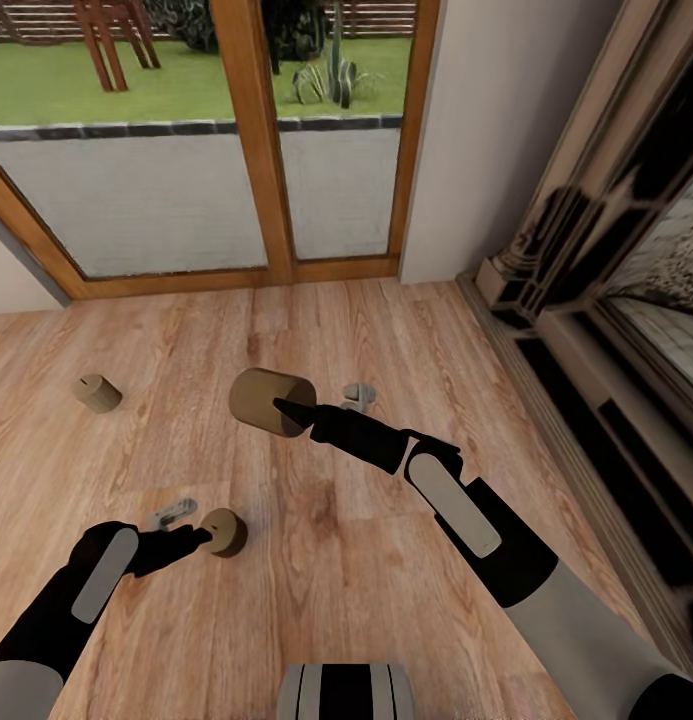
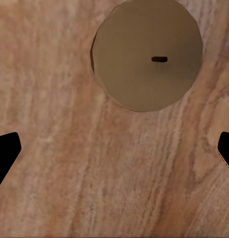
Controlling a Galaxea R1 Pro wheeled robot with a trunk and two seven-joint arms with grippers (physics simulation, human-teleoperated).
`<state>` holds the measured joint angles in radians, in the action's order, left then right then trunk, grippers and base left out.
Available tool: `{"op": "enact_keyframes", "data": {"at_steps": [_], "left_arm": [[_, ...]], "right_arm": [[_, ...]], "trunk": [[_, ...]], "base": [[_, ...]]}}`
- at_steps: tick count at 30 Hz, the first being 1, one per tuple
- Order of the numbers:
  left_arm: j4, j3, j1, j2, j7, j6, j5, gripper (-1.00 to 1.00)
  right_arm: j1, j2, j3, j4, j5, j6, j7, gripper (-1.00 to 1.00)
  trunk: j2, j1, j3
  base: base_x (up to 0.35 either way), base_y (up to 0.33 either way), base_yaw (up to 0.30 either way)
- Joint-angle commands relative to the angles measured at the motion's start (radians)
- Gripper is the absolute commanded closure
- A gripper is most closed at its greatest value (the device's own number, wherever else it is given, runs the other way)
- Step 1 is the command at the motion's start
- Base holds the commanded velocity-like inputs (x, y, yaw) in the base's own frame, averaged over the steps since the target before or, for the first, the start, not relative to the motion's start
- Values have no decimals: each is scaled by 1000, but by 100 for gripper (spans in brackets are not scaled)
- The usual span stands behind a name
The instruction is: Place each of the two pumpkins and all three candles from the living room inside a cabinet in the living room (use any cabinet), then make sure every cabinet is closed, and position the cauldron so it is next to a table in the living room.
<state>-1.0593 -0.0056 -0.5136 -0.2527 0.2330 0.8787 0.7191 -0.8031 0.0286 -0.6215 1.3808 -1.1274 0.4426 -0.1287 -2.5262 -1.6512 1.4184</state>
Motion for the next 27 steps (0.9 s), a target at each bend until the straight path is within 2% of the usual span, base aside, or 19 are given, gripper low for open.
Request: {"op": "enact_keyframes", "data": {"at_steps": [1, 10, 16, 27], "left_arm": [[-1, -1, 0, 0, 9, -6, 11, -100], [-1, -4, 0, 0, -1, -21, 14, -100], [-1, -5, 0, 0, -2, -21, 15, -100], [-1, -5, 0, 0, -3, -21, 12, -100]], "right_arm": [[-1, 1, -1, 0, -5, 2, 0, 100], [-1, 1, -1, 0, -5, 1, 0, 100], [-1, 1, -1, 0, -5, 1, 0, 100], [-1, 1, -1, 0, -5, 1, 0, 100]], "trunk": [[0, 0, 1], [0, 0, 1], [0, 0, 1], [0, 0, 1]], "base": [[0, 0, 0], [12, -8, 0], [112, -84, 0], [133, 9, 0]]}}
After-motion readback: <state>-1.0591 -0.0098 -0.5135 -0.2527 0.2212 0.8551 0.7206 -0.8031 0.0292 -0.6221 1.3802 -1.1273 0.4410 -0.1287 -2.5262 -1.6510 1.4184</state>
